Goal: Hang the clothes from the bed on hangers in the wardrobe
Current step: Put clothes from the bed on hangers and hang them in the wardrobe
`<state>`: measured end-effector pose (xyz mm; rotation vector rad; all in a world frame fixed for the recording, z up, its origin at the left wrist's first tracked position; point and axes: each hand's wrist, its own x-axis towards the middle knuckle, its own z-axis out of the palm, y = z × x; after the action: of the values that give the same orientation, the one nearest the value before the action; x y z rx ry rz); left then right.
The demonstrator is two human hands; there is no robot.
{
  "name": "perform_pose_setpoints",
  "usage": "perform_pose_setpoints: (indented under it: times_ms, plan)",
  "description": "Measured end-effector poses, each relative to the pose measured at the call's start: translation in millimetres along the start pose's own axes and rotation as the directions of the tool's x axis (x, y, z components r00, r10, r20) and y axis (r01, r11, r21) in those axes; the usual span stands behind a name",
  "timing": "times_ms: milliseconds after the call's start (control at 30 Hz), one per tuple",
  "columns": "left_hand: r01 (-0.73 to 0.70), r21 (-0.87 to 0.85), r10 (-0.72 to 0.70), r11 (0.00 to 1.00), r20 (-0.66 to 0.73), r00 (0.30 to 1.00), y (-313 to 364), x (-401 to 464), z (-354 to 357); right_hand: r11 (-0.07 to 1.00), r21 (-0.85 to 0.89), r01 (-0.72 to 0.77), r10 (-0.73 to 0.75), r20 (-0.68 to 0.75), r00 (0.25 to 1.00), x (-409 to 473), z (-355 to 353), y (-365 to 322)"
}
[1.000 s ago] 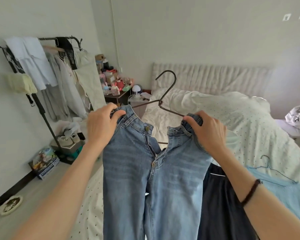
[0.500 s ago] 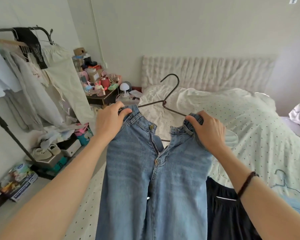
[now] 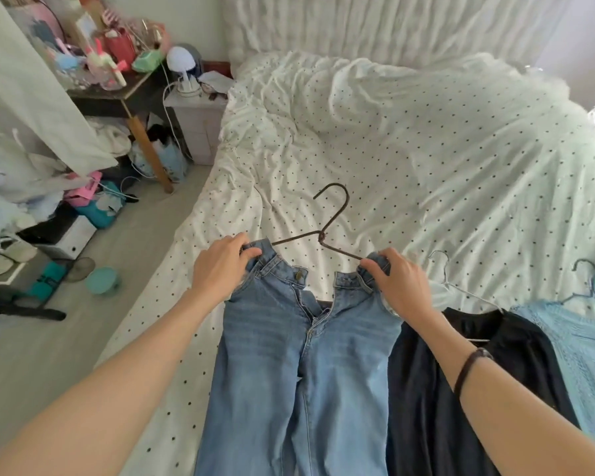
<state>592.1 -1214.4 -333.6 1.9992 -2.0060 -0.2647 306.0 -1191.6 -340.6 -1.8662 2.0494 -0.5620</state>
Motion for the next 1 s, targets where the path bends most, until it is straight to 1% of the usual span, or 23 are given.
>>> perform_pose_setpoints:
  times_ms: [167, 267, 433, 600, 700, 767, 800, 900, 967, 1000]
  plan:
    - [-0.004, 0.029, 0.002, 1.000, 0.057, 0.998, -19, 39, 66, 0.999, -0.020, -0.035, 0.036, 0.053, 0.998, 38, 57, 27]
    - [-0.031, 0.085, 0.025, 0.996, 0.073, 0.997, -31, 63, 109, 0.998, -0.046, -0.047, 0.050, 0.064, 0.997, 63, 89, 45]
    - [-0.037, 0.149, 0.024, 0.988, 0.085, 0.996, -51, 89, 174, 0.992, -0.102, -0.072, 0.083, 0.104, 0.991, 95, 147, 79]
    - [0.046, 0.152, -0.061, 0.987, 0.091, 0.994, -65, 96, 221, 0.988, -0.126, -0.085, 0.098, 0.103, 0.990, 108, 188, 102]
    - [0.107, 0.126, -0.120, 0.986, 0.097, 0.988, -67, 94, 233, 0.992, -0.091, -0.089, 0.099, 0.118, 0.988, 103, 199, 110]
    - [0.097, 0.127, -0.116, 0.987, 0.150, 0.982, -67, 91, 233, 0.996, -0.078, -0.041, 0.050, 0.118, 0.992, 94, 203, 109]
    - [0.069, 0.146, -0.098, 0.987, 0.201, 0.975, -67, 88, 232, 0.996, -0.088, -0.006, 0.018, 0.132, 0.991, 89, 203, 108]
    - [-0.034, 0.242, -0.061, 0.970, 0.373, 0.926, -65, 63, 226, 0.978, -0.200, 0.060, -0.006, 0.256, 0.967, 64, 199, 105]
    - [-0.068, 0.292, -0.075, 0.954, 0.453, 0.888, -60, 38, 218, 0.955, -0.282, 0.095, 0.009, 0.347, 0.938, 39, 192, 102]
    - [-0.083, 0.307, -0.081, 0.948, 0.484, 0.871, -57, 25, 212, 0.949, -0.297, 0.103, 0.019, 0.381, 0.924, 26, 188, 99]
